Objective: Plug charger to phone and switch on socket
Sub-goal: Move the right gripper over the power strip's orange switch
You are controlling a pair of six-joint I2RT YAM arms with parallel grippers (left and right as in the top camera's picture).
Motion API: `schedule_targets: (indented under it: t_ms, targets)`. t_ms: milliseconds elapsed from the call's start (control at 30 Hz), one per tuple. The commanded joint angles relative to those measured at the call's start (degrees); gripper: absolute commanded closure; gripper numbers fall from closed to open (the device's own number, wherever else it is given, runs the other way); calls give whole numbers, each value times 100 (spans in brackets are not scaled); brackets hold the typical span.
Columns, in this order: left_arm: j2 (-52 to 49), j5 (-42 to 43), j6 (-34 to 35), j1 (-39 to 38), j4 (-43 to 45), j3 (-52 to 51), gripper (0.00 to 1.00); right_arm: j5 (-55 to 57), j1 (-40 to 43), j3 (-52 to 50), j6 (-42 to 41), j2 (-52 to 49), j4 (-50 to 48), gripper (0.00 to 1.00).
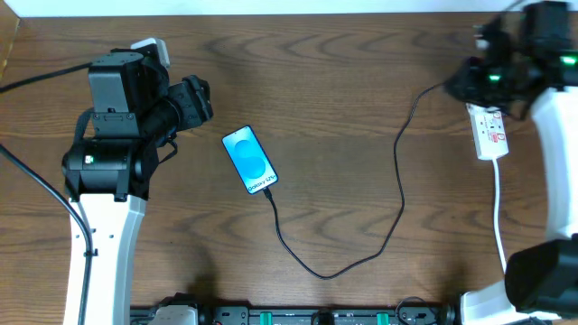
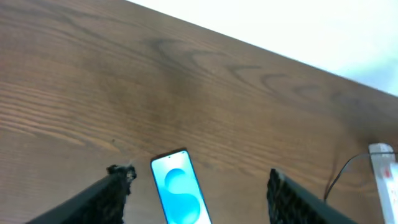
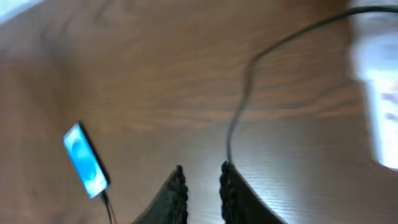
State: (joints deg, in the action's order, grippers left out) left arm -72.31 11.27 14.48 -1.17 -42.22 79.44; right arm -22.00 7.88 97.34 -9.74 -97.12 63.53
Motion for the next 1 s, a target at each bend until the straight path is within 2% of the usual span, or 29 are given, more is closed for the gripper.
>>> schedule_targets:
  t_ms: [0, 67, 200, 500, 967]
  targets:
    - [39, 9, -92, 11, -20, 20, 25, 72, 555, 44, 63, 55, 114, 92]
    - [39, 7, -92, 11, -20, 20, 20, 131, 907, 39, 70, 31, 153, 99]
    - [39, 7, -92, 11, -20, 20, 6, 299, 1429, 35, 61, -17, 98, 99]
    - [39, 7, -92, 11, -20, 20, 5, 190, 2177, 35, 63, -529, -164, 99]
    - [39, 7, -92, 11, -20, 20, 5, -328, 2288, 35, 168, -1843, -994, 99]
